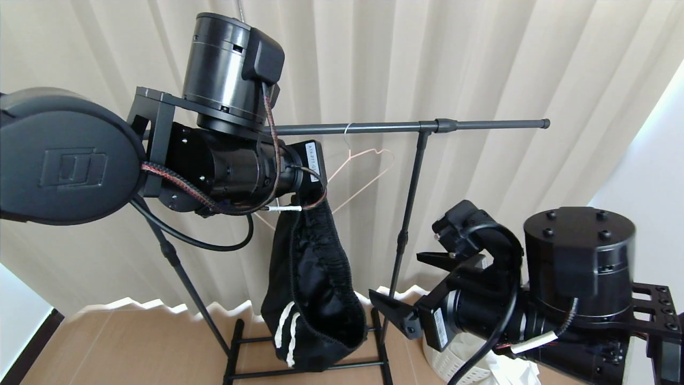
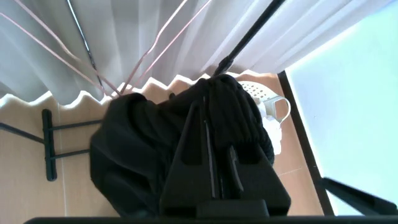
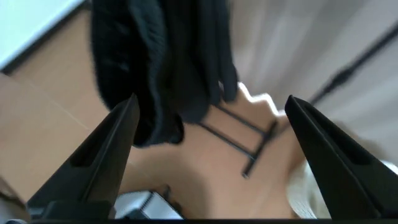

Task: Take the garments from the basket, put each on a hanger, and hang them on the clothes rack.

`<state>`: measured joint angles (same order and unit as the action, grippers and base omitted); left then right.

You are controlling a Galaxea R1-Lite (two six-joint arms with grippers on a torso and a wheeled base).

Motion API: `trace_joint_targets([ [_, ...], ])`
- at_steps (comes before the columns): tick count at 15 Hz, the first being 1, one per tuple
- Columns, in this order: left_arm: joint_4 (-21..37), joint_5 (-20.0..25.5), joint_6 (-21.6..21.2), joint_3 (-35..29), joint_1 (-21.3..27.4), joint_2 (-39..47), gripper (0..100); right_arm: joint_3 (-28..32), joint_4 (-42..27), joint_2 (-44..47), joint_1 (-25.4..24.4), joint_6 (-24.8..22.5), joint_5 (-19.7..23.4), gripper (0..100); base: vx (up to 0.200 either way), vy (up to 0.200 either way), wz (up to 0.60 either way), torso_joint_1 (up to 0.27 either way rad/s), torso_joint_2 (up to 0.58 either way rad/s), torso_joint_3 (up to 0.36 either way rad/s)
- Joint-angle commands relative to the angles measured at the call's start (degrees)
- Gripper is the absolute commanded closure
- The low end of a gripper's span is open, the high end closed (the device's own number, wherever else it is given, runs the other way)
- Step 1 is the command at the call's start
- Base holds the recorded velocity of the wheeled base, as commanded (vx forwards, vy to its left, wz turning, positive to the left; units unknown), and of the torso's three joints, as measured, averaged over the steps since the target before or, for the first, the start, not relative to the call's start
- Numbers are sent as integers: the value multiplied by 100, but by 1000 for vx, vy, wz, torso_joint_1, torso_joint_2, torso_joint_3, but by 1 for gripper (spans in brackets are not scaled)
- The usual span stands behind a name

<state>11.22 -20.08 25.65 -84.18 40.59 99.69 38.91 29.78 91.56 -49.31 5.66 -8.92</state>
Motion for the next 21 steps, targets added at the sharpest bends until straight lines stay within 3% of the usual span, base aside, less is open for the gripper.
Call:
trace_joint_targets([
  [1,3,4,-51,94,19,-29,100,-393,617,-148,62,14,374,0,0,0,0,0,0,0],
  [3,-23,30,-253,191,124,-108,100,-551,1337,46,80,-3,435,0,0,0,0,0,0,0],
  [6,-32,65,-429,209,317,-126,100,-507,1706,547,334,32,409,0,0,0,0,0,0,0],
  [9,-49,65,-623,200,467,-126,100,-481,1865,872,686,23,435,0,0,0,0,0,0,0],
  [14,-49,65,-693,200,476,-135,100,-490,1856,1285,721,-30,391,0,0,0,0,0,0,0],
  [21,-49,65,-702,235,467,-187,100,-657,1856,1461,906,-548,391,0,0,0,0,0,0,0],
])
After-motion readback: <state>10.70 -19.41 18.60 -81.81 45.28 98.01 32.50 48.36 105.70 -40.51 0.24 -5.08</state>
